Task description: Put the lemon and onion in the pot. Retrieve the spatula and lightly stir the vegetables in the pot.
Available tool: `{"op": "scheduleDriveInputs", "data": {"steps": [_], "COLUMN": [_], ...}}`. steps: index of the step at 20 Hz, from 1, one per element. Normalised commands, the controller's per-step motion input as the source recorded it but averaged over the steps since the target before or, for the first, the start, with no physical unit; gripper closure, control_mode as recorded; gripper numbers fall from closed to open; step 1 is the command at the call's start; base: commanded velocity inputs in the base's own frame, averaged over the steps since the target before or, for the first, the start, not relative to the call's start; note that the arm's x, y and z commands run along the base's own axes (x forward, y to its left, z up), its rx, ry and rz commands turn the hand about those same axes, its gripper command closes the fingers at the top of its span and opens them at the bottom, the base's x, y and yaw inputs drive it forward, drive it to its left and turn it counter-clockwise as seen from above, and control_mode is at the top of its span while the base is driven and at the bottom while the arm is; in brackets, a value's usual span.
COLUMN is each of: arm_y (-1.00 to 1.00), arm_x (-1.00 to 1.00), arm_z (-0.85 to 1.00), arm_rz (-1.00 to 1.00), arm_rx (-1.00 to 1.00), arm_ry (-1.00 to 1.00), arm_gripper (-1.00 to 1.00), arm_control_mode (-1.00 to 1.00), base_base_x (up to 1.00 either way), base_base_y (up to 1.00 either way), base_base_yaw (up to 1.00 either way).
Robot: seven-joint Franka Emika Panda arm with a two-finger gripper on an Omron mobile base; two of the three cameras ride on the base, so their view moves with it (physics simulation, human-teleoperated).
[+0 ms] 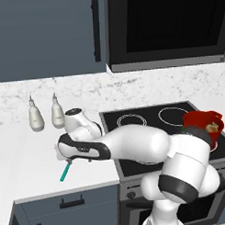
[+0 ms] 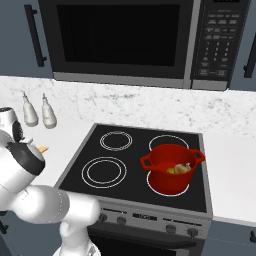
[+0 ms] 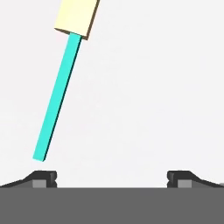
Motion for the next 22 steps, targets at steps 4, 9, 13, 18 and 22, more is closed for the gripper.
{"op": "scheduleDriveInputs", "data": {"steps": [4,9,13,18,22], "arm_y": [0.13,0.16,0.17,0.11,0.23], "arm_x": [0.00,0.00,0.00,0.00,0.00], "arm_z": [-0.05,-0.11,-0.06,-0.14,-0.29], "arm_rz": [-0.04,-0.05,-0.02,-0.01,0.00], "arm_rx": [0.01,0.03,0.12,0.11,0.00], "arm_ry": [0.00,-0.04,0.00,0.01,0.03], "arm_gripper": [-1.00,-1.00,-1.00,-1.00,-1.00], "arm_control_mode": [-1.00,-1.00,-1.00,-1.00,-1.00], "base_base_x": [0.00,0.00,0.00,0.00,0.00], "base_base_y": [0.00,0.00,0.00,0.00,0.00], "base_base_yaw": [0.00,0.00,0.00,0.00,0.00]}}
